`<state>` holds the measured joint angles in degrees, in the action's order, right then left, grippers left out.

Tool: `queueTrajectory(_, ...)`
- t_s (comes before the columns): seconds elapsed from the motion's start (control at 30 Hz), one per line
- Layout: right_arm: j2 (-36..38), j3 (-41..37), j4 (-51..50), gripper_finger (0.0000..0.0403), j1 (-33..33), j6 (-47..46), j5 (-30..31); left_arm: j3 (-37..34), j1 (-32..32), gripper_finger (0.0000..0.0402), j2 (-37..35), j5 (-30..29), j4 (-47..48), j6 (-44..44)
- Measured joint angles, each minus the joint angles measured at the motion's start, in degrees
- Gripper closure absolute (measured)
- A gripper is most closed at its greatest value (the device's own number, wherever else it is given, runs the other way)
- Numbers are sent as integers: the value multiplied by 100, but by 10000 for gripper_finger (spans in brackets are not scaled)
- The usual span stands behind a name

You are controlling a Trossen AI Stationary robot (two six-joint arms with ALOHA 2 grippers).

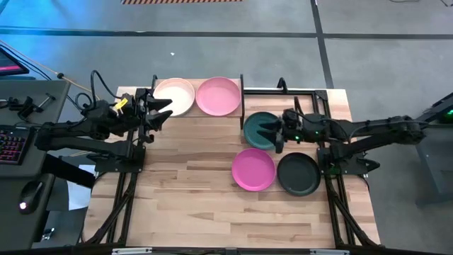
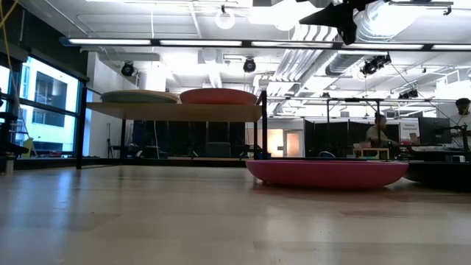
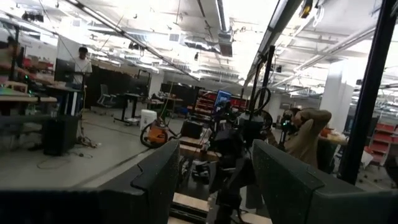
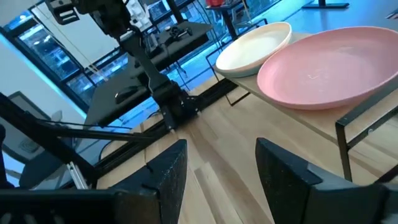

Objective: Place and stack plates onto a shelf
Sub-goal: Stack the pink plate on top of the light pink plate

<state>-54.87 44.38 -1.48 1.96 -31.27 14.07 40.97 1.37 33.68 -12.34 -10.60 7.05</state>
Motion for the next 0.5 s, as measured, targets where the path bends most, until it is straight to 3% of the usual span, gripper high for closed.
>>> queueTrajectory(0.37,19,93,-81,231,9,389,-72,0,0,212,56,-2,8,39)
queueTrajectory(0.5,-28,105,-1181,231,-77,-676,-393,0,0,212,55,-2,6,46)
